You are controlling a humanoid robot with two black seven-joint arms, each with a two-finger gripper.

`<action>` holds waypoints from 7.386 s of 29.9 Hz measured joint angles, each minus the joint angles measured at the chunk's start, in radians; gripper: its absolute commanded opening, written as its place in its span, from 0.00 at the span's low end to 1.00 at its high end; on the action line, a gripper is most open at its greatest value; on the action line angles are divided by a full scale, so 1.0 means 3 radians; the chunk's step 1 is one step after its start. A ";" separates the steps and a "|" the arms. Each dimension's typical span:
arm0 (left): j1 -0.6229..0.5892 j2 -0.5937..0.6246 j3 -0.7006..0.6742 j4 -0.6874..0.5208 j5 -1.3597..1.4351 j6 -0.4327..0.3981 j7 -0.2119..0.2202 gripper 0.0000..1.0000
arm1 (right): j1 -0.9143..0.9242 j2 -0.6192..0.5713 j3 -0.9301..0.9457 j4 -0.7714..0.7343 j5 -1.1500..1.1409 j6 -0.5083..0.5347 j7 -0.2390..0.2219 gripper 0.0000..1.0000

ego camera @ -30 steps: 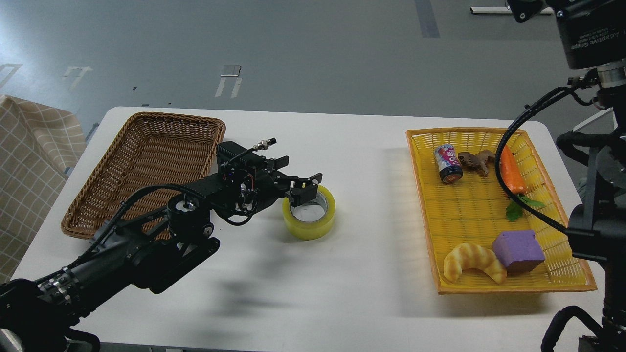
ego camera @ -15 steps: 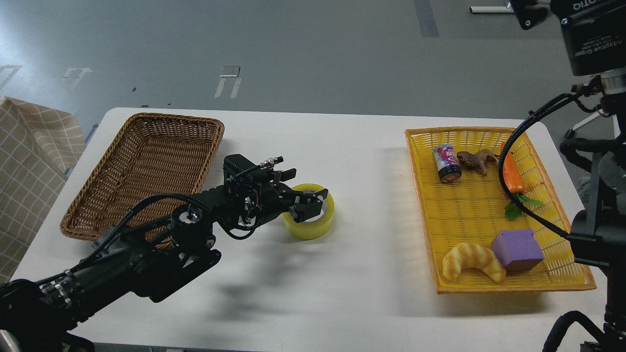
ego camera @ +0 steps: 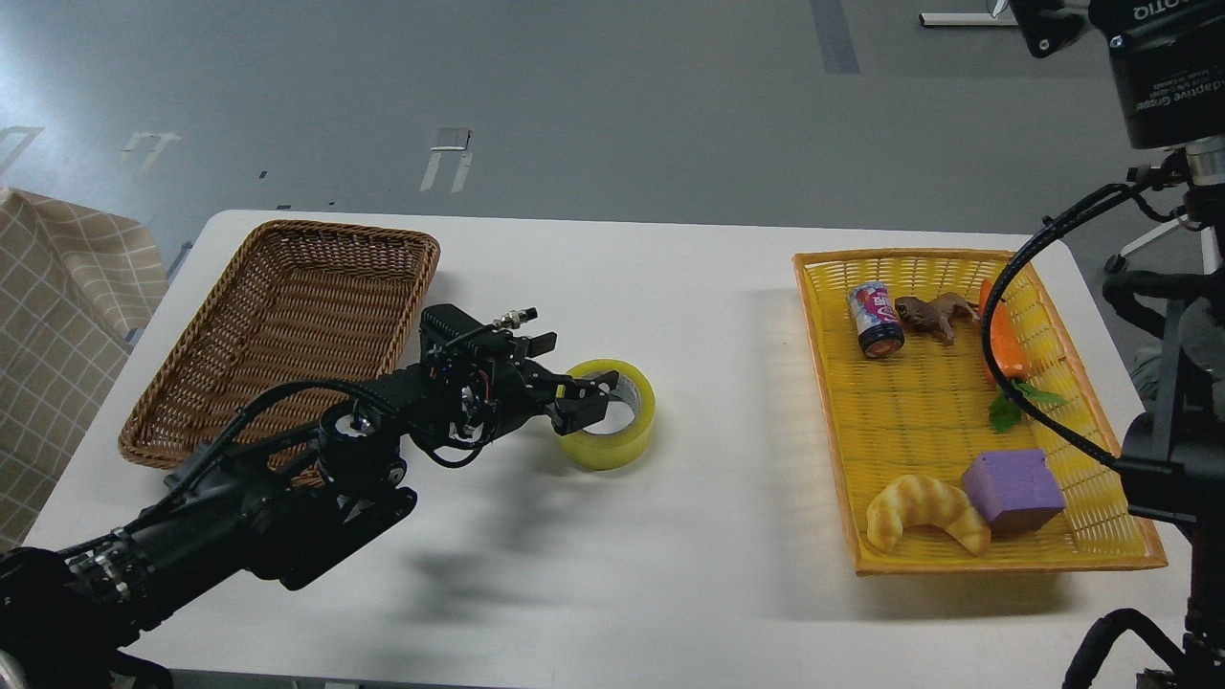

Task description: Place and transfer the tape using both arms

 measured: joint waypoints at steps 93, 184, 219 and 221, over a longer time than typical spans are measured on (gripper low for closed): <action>-0.0670 0.0928 0.0151 0.0068 -0.0045 0.0163 -0.0007 0.05 | -0.0186 0.0038 0.0070 0.0021 0.0002 -0.0189 -0.0019 1.00; -0.0198 0.0457 -0.1792 -0.0729 -0.5300 -0.0150 -0.0414 0.98 | -0.0287 -0.0090 -0.0180 -0.0172 -0.0183 -0.0244 -0.0050 1.00; 0.0328 -0.0488 -0.2380 -0.1464 -0.5337 -0.0002 0.0224 0.98 | 0.0195 0.0176 -0.0910 -0.0438 -0.0270 -0.0541 -0.0023 1.00; 0.0330 -0.0489 -0.2380 -0.1465 -0.5335 -0.0001 0.0233 0.98 | 0.0198 0.0178 -0.0914 -0.0445 -0.0271 -0.0549 -0.0023 1.00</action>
